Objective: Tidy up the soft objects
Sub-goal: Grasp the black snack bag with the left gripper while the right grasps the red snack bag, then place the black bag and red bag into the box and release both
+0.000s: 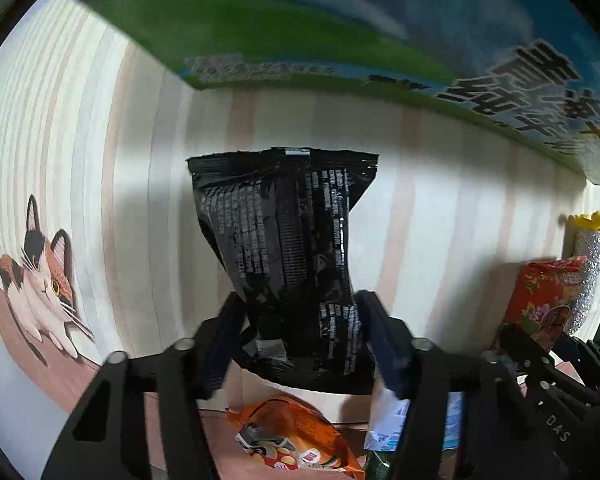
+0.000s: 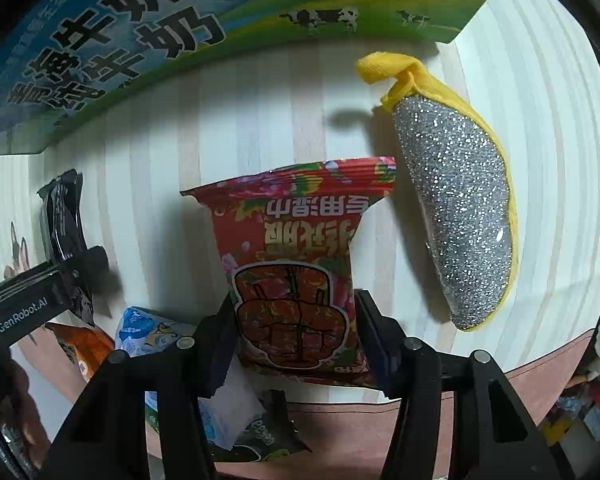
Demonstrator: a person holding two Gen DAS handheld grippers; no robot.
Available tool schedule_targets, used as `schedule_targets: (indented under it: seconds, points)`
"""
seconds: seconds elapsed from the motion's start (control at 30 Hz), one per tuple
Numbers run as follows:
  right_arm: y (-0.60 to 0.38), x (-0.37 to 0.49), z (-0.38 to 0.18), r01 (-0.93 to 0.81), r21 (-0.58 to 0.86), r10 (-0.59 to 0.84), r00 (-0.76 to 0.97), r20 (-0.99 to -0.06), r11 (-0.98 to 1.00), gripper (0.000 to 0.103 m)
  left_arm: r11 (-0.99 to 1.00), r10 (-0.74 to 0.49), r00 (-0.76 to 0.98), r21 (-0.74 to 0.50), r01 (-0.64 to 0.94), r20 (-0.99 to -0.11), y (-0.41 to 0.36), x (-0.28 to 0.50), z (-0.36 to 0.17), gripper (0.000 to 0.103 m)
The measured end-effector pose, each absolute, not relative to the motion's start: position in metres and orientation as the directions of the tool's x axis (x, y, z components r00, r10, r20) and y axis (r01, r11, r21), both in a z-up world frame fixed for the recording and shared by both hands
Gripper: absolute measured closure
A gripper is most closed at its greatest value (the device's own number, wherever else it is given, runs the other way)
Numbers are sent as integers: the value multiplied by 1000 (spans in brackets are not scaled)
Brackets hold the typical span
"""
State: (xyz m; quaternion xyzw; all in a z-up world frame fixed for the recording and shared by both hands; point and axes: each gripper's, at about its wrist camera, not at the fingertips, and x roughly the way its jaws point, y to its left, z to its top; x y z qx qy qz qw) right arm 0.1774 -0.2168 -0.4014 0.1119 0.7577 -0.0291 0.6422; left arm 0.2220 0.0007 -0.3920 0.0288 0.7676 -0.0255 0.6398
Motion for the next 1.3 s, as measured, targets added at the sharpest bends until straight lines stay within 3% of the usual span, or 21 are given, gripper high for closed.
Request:
schedule_targets:
  seconds: [0.4, 0.7, 0.93, 1.13, 1.3]
  points:
    - [-215, 173, -392, 217, 125, 158, -140, -978, 968, 54, 997, 14, -170, 0, 83, -985, -16, 220, -357, 64]
    - [-235, 159, -274, 185, 317, 317, 34, -948, 930, 54, 978, -153, 16, -149, 146, -988, -33, 195, -215, 64]
    - [-260, 204, -179, 134, 362, 335, 189, -923, 922, 54, 949, -238, 123, -205, 238, -963, -62, 254, -140, 64]
    - [-270, 277, -196, 158, 292, 267, 165, -950, 943, 54, 959, -219, 91, -197, 206, -971, -72, 354, -157, 64]
    - [-269, 321, -261, 187, 212, 207, 47, -977, 959, 54, 968, -160, 1, -156, 198, -987, -82, 419, -210, 64]
